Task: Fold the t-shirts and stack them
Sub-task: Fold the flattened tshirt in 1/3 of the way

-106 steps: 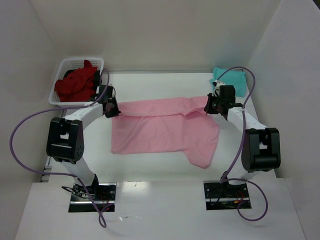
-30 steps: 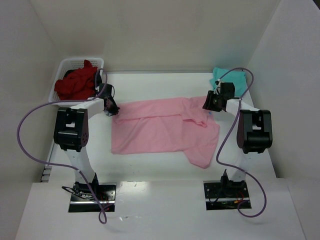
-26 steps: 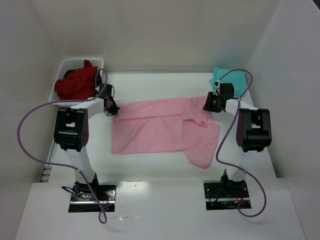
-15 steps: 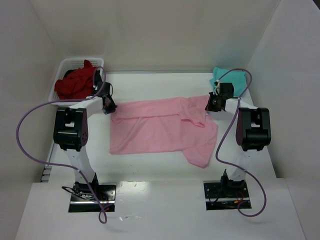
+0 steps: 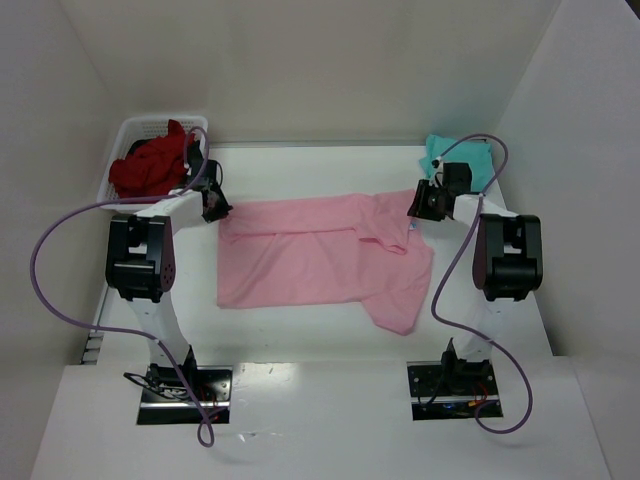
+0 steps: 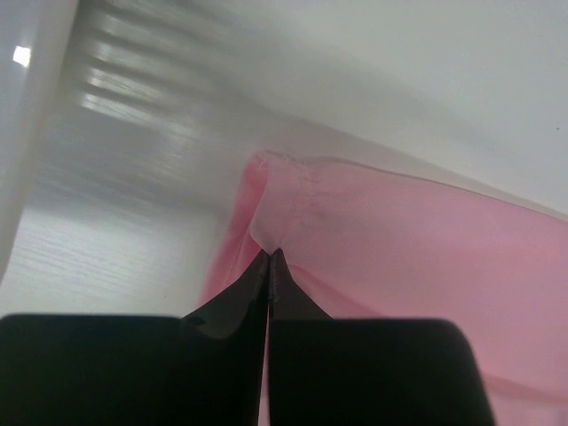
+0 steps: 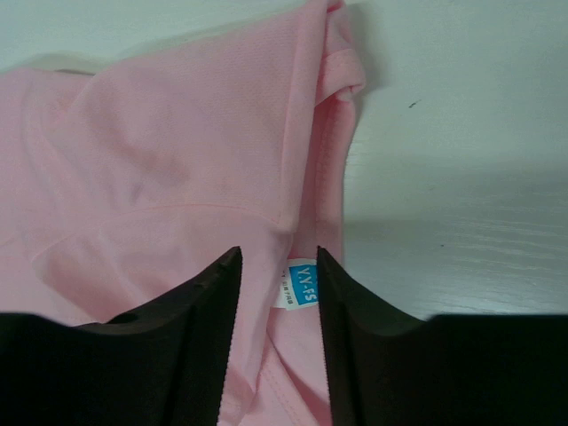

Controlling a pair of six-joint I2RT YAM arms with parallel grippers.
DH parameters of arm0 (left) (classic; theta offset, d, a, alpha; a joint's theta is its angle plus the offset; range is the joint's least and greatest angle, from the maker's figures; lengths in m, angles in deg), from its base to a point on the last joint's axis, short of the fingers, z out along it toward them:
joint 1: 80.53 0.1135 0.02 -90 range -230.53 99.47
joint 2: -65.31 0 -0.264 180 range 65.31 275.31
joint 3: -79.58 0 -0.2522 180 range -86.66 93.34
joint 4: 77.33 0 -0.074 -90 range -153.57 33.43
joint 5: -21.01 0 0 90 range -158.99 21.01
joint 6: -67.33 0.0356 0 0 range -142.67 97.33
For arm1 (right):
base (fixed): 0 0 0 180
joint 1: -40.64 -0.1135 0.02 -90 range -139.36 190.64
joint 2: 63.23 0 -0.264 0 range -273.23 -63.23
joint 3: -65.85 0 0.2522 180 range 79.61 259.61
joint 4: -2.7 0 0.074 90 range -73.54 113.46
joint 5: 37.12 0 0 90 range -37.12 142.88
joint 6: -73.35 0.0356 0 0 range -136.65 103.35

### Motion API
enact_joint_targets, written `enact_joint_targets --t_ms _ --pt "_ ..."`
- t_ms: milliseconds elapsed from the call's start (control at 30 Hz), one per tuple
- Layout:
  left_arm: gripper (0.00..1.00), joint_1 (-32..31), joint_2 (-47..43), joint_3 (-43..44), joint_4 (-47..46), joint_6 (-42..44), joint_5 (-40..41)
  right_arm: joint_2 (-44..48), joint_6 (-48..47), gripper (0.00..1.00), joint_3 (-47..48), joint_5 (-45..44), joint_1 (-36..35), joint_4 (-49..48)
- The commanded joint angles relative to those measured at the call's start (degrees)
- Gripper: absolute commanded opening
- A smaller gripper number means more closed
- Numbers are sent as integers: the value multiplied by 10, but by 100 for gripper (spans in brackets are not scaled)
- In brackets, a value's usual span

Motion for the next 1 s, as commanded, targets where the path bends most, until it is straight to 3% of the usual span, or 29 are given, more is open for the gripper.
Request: enact_joint_targets --t_ms 0,233,467,633,967 --pt "0 5 0 18 -13 16 -8 -10 -4 49 22 30 3 1" --pt "0 5 0 18 -13 16 -8 -28 -4 48 22 40 3 1" --pt "0 5 0 13 -13 16 -8 -55 -4 31 40 51 3 1" --pt "0 5 0 13 -13 16 -8 -55 -4 7 40 31 3 1" --pt "0 5 0 13 -9 16 7 -10 -4 3 40 -14 18 1"
